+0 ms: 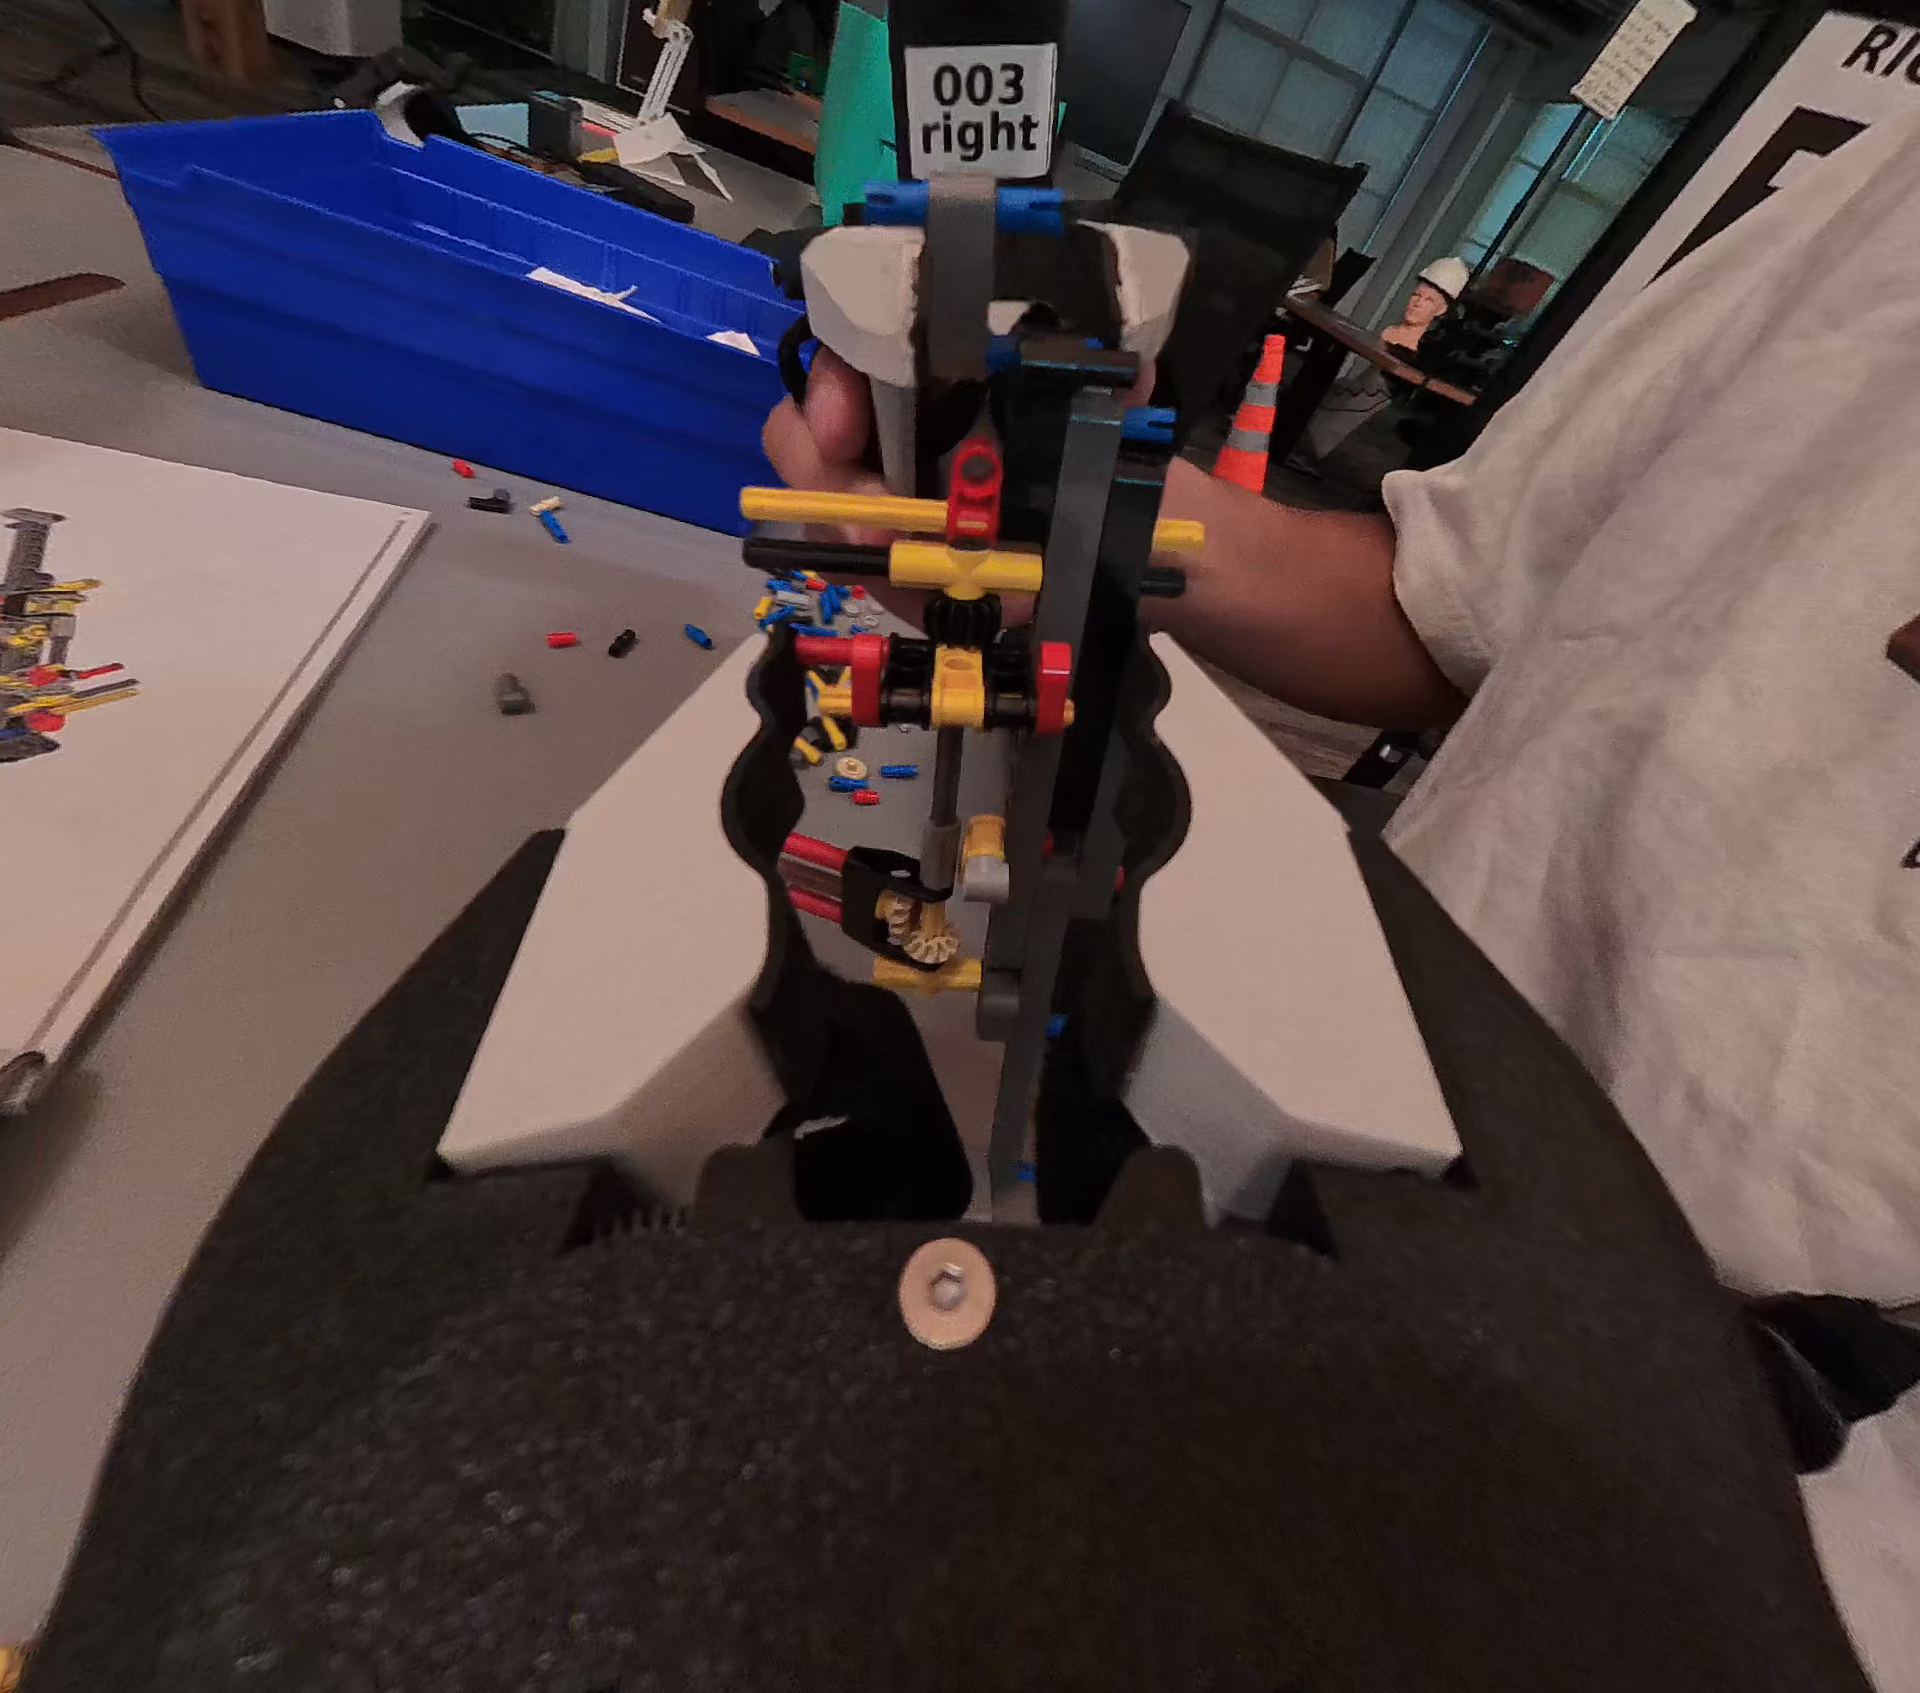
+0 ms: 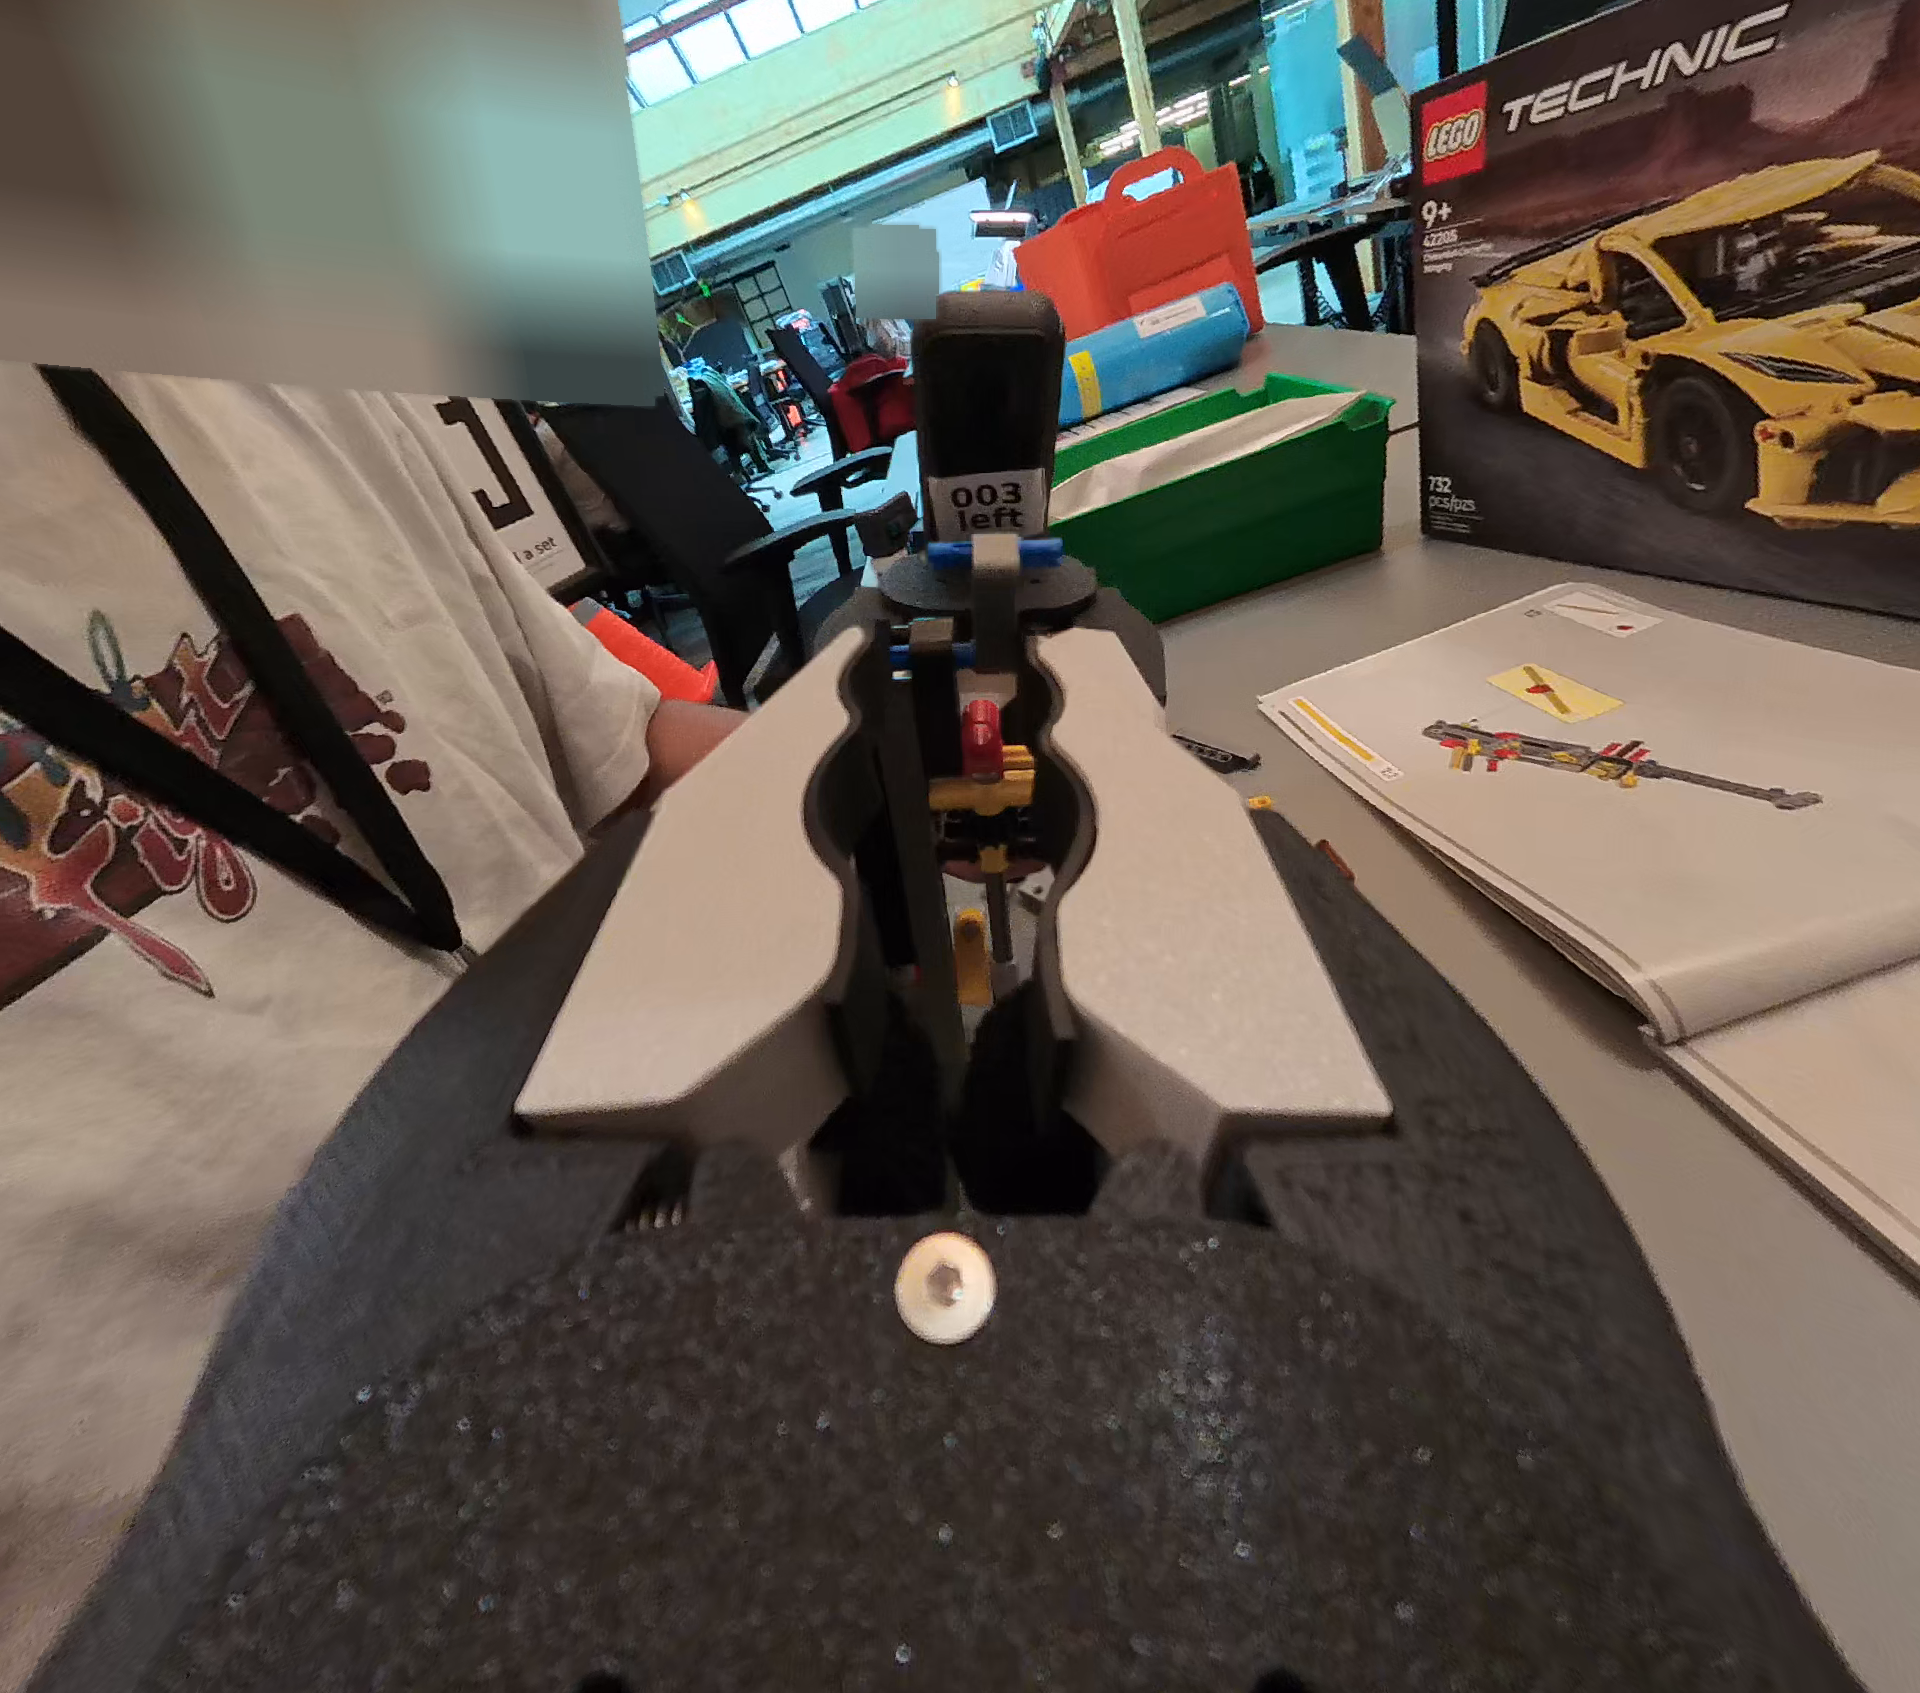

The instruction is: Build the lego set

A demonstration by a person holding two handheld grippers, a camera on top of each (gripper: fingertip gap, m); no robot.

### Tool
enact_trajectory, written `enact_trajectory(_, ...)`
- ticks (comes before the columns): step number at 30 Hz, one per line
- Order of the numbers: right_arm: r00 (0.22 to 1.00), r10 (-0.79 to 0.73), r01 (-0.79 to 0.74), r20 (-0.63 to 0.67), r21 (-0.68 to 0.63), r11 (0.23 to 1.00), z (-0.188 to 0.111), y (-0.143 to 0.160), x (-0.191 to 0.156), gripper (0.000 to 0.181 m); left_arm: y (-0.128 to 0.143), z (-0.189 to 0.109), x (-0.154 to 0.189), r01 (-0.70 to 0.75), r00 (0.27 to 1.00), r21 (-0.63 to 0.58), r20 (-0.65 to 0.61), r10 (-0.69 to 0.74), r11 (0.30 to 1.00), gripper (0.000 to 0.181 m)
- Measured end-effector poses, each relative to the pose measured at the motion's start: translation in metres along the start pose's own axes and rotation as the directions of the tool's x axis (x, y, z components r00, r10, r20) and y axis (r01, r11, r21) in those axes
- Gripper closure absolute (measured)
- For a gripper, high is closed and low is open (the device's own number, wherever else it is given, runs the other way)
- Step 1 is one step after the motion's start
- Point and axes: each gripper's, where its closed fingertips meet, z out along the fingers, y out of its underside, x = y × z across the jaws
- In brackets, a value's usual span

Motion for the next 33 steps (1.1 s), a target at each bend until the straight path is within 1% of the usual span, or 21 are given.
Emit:
enact_trajectory(5,0.998,0.059,-0.059,0.037,-0.01,0.998,0.0,0.0,-0.004,0.158,0.0,0.001,0.003,-0.013,1.0,-0.008,-0.019,0.013,1.0,0.123)
enact_trajectory(7,0.999,0.038,-0.038,0.032,-0.01,0.999,0.0,0.0,-0.004,0.158,0.0,0.0,0.003,-0.016,1.0,-0.006,-0.019,0.016,1.0,0.123)
enact_trajectory(8,0.998,0.03,-0.029,0.047,-0.008,1.0,0.0,-0.001,-0.007,0.152,0.0,0.0,0.003,-0.012,1.0,-0.005,-0.017,0.012,1.0,0.123)
enact_trajectory(9,0.998,0.025,-0.024,0.057,-0.012,1.0,0.001,-0.001,-0.009,0.142,0.0,-0.001,0.001,-0.006,1.0,-0.004,-0.011,0.006,1.0,0.123)
enact_trajectory(10,0.998,0.014,-0.013,0.055,-0.016,1.0,0.001,-0.001,-0.01,0.137,0.0,-0.002,0.0,0.001,1.0,-0.004,-0.01,-0.001,1.0,0.123)
enact_trajectory(12,0.999,-0.042,0.042,0.013,-0.043,0.998,0.002,0.0,-0.007,0.141,0.0,-0.002,0.0,-0.001,1.0,-0.005,-0.006,0.001,1.0,0.123)
enact_trajectory(15,0.995,-0.092,0.088,-0.036,-0.094,0.992,0.005,0.003,-0.005,0.134,0.0,-0.003,-0.004,0.009,1.0,-0.007,0.009,-0.009,1.0,0.123)
enact_trajectory(17,0.993,-0.103,0.096,-0.058,-0.106,0.99,0.005,0.002,-0.004,0.142,0.0,-0.003,-0.002,0.013,1.0,-0.005,-0.007,-0.013,1.0,0.123)
enact_trajectory(19,0.993,-0.109,0.104,-0.044,-0.103,0.989,0.005,0.002,-0.005,0.145,0.001,-0.003,0.001,-0.003,1.0,-0.006,-0.005,0.003,1.0,0.123)
enact_trajectory(22,0.995,-0.101,0.1,-0.006,-0.089,0.991,0.003,0.003,-0.009,0.141,0.001,-0.002,0.002,0.004,1.0,-0.003,-0.016,-0.004,1.0,0.123)
enact_trajectory(24,0.991,-0.135,0.133,-0.01,-0.095,0.987,0.004,0.004,-0.009,0.137,0.001,-0.003,0.001,0.004,1.0,-0.004,-0.015,-0.004,1.0,0.123)
enact_trajectory(28,0.977,-0.207,0.198,-0.055,-0.137,0.971,0.006,0.012,-0.003,0.144,0.001,-0.003,0.0,0.005,1.0,-0.003,-0.011,-0.005,1.0,0.123)
enact_trajectory(33,0.983,-0.175,0.168,-0.055,-0.114,0.979,0.007,0.011,0.0,0.145,0.0,-0.004,-0.003,0.014,1.0,-0.001,-0.006,-0.014,1.0,0.123)
